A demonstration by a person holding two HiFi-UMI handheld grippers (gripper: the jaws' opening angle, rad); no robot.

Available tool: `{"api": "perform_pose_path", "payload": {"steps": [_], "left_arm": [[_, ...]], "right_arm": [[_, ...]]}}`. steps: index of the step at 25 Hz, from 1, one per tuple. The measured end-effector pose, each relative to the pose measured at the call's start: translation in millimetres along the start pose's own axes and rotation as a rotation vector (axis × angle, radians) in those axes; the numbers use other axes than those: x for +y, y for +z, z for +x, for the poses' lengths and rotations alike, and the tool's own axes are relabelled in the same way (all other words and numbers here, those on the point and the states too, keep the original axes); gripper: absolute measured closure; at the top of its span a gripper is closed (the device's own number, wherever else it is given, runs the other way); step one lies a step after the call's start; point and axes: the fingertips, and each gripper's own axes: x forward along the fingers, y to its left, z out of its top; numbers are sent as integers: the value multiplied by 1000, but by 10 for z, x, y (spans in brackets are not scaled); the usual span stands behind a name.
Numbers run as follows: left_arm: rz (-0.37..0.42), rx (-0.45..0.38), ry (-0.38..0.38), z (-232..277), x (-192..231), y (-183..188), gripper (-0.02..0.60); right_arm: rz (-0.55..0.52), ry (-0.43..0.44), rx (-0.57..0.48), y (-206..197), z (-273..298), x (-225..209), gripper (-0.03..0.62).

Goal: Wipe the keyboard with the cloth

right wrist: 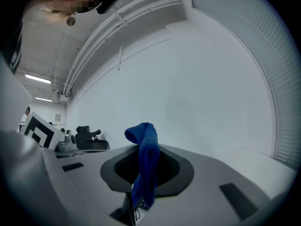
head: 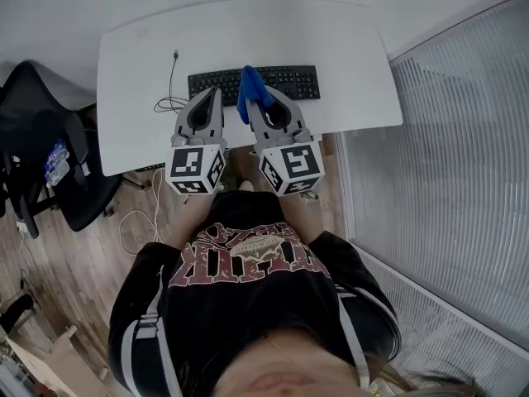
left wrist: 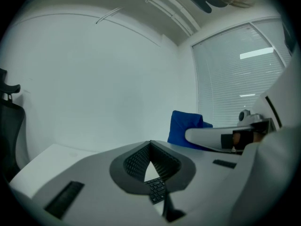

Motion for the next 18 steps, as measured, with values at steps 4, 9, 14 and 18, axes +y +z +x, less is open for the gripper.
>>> {"api": "perform_pose_path", "payload": {"steps": [4, 9, 14, 18], "left_arm": [[-2, 0, -19, 189, 140, 37, 552], [-14, 9, -38, 388, 365, 23, 552], [-15, 27, -51, 548, 637, -41, 552], [-21, 46, -50, 621, 862, -115, 552]], "right_arm": [[8, -31, 8, 1, 173, -95, 530], [-9, -47, 24, -19, 448, -131, 530], [-19, -64, 38, -82, 737, -144, 530], [-25, -75, 54, -143, 943, -128, 530]]}}
